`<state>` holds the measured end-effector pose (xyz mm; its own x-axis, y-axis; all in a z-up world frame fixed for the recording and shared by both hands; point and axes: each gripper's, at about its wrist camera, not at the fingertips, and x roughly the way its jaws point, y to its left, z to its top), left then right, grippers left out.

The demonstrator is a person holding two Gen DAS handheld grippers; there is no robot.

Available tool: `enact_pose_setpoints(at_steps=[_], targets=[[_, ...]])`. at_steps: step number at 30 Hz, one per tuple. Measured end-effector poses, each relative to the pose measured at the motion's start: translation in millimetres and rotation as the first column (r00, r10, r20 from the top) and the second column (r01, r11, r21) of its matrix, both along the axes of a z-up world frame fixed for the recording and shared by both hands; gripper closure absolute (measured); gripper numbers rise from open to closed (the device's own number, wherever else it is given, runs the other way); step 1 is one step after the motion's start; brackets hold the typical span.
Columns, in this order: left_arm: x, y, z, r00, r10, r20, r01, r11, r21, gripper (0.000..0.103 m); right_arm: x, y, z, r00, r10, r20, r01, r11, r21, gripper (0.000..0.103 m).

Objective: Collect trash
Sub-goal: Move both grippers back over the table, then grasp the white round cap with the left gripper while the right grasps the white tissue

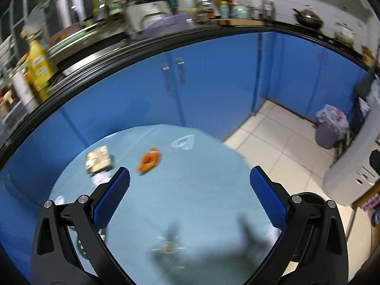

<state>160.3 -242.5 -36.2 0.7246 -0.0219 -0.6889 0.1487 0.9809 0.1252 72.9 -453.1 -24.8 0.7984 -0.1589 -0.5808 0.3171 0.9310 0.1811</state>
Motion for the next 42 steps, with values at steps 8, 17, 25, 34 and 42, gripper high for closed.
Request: enact_pose_setpoints(at_steps=[8,17,25,34,42], targets=[[13.1,99.5,-18.6,0.988,0.155,-0.03,-0.155,0.988,-0.008,0.003,45.2,89.8,-6.4,0.988,0.151,-0.029,-0.152,0.988,-0.039,0.012],[20.7,200.2,-38.0,0.954,0.291,-0.075,-0.294,0.955,-0.032,0.003,83.1,183.1,-20.3,0.955,0.286,-0.072,-0.291,0.955,-0.056,0.012],[27.7,271.0,-62.4,0.92,0.372,-0.124,-0.382,0.922,-0.063,0.003,107.9,255.7,-40.1,0.916,0.377,-0.136,-0.391,0.916,-0.093,0.012],[36.0,313.3,-92.1,0.907,0.375,-0.191,-0.398,0.911,-0.103,0.003,136.7,309.8,-62.6,0.877,0.437,-0.201,-0.462,0.881,-0.104,0.012],[44.2,341.9,-120.4,0.885,0.384,-0.264,-0.427,0.895,-0.131,0.003,166.3,340.4,-94.4,0.841,0.461,-0.283,-0.5,0.863,-0.079,0.012]])
